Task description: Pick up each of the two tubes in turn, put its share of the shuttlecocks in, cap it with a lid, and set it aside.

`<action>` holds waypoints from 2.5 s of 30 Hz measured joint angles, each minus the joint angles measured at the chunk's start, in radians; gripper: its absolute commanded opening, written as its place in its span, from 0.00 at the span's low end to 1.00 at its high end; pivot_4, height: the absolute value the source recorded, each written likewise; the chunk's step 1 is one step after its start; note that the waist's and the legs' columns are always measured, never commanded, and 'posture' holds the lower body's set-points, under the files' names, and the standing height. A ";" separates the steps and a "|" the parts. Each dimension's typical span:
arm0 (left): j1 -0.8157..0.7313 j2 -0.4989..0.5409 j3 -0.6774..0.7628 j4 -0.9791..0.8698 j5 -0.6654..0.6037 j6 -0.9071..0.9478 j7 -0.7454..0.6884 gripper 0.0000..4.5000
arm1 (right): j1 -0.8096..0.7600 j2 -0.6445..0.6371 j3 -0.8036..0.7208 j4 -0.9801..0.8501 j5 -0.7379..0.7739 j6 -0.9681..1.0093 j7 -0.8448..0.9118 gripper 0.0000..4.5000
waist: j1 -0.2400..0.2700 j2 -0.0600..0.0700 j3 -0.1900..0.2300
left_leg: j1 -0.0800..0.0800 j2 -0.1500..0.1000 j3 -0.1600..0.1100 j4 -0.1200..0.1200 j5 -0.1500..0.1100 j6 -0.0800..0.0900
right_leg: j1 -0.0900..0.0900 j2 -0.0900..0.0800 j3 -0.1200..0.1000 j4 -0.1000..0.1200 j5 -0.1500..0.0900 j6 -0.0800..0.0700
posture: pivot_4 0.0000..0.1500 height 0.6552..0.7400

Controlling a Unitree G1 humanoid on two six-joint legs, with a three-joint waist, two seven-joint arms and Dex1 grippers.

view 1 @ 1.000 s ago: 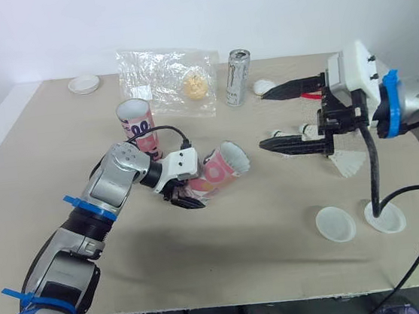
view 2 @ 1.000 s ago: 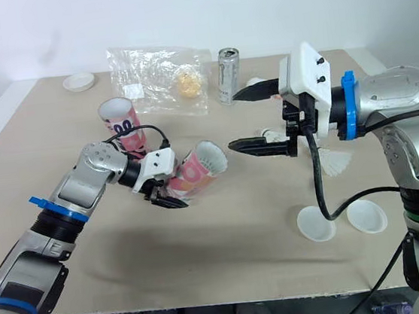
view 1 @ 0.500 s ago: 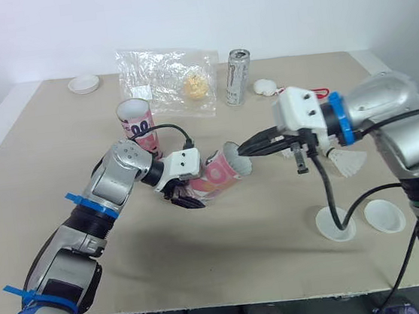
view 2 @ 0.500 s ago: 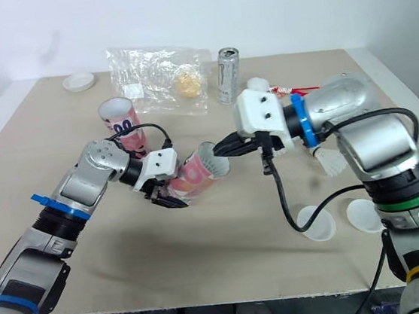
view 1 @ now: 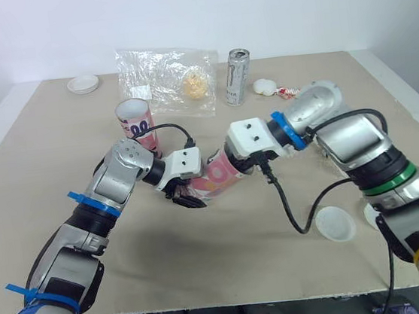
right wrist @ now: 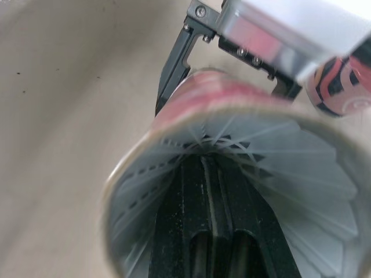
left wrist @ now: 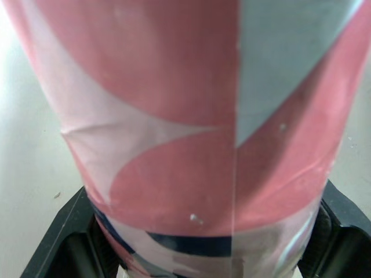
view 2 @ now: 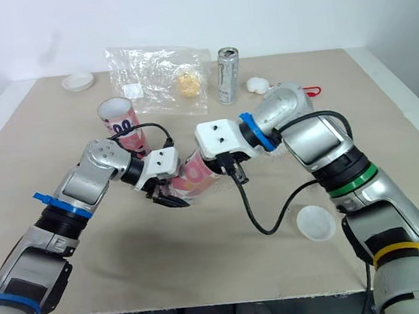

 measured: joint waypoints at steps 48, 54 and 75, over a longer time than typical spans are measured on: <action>0.193 -0.134 0.135 -0.025 -0.154 -0.070 0.156 0.72 | 0.313 -0.269 -0.686 -0.338 0.410 0.649 -0.244 0.01 | 0.009 -0.001 0.000 | 0.000 -0.003 -0.004 0.000 0.000 -0.001 | -0.001 -0.004 -0.005 0.011 -0.007 -0.006 | 1.00 1.00; 0.315 -0.209 0.184 -0.023 -0.192 -0.248 0.242 0.72 | 0.609 -0.267 -0.861 -0.502 0.491 0.767 -0.375 0.01 | 0.003 0.000 0.000 | 0.002 -0.003 -0.004 -0.001 0.000 0.000 | 0.000 -0.003 -0.005 0.012 -0.009 -0.004 | 1.00 1.00; 0.459 -0.308 0.127 0.048 -0.150 -0.542 0.382 0.72 | 1.184 -0.410 -0.899 -0.464 0.347 0.469 -0.398 0.98 | 0.000 -0.001 0.000 | 0.002 -0.003 0.003 0.010 0.001 0.001 | 0.003 -0.004 0.000 0.009 -0.005 -0.001 | 1.00 1.00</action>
